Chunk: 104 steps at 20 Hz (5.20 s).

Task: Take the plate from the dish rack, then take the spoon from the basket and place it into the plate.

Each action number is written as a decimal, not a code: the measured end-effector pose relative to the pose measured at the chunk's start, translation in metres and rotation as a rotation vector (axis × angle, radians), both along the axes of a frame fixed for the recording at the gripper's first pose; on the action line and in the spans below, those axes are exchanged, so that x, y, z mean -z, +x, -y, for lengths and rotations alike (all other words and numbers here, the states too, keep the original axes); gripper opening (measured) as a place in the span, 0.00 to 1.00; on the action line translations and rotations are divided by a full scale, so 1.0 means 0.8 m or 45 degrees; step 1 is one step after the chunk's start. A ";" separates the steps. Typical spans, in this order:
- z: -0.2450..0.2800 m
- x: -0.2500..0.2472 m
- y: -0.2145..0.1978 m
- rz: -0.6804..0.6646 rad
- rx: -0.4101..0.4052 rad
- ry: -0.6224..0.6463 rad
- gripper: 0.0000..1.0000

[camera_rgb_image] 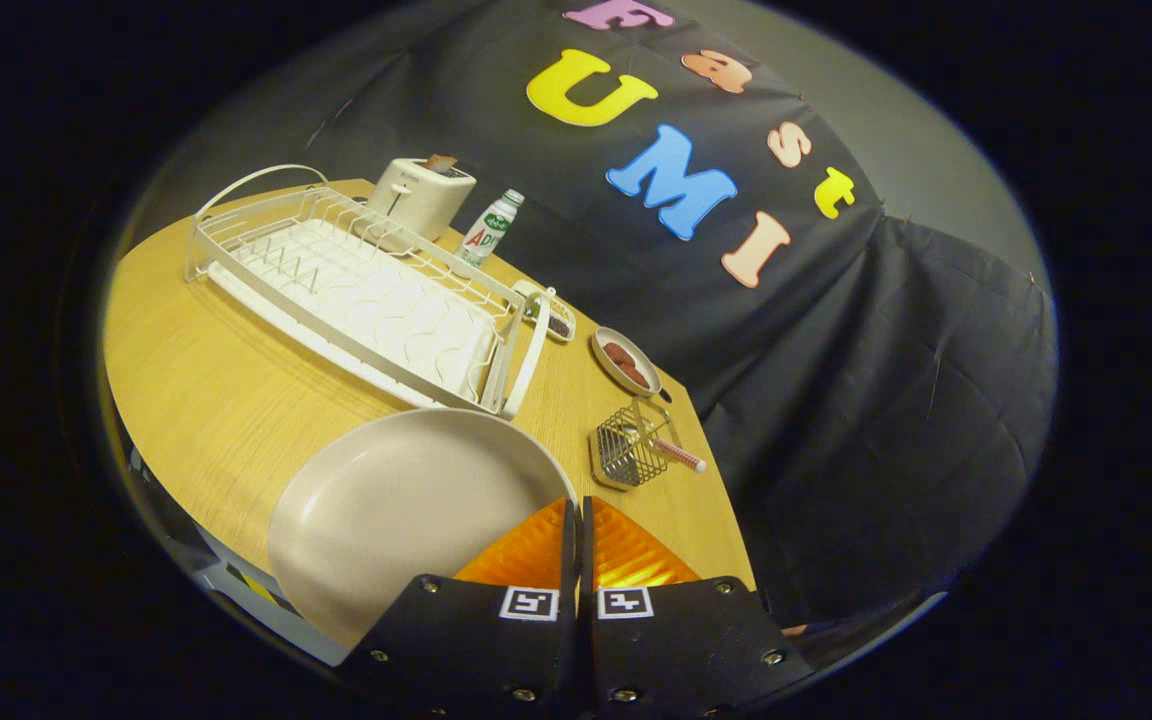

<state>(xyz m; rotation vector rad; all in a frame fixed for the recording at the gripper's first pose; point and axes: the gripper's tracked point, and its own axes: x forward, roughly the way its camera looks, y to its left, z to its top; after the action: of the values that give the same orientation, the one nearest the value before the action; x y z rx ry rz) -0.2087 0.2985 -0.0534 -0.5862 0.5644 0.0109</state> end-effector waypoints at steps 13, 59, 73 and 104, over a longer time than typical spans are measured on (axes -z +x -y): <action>-0.011 0.057 0.020 -0.154 0.003 0.170 0.00; 0.120 0.022 0.193 -0.130 0.141 0.396 0.01; 0.145 0.019 0.177 -0.161 -0.002 0.546 0.01; -0.029 -0.122 -0.028 -0.035 -0.737 0.559 0.01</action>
<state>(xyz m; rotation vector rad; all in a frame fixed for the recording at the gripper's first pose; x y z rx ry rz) -0.2311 0.3221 0.0440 -0.3025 0.3853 0.6746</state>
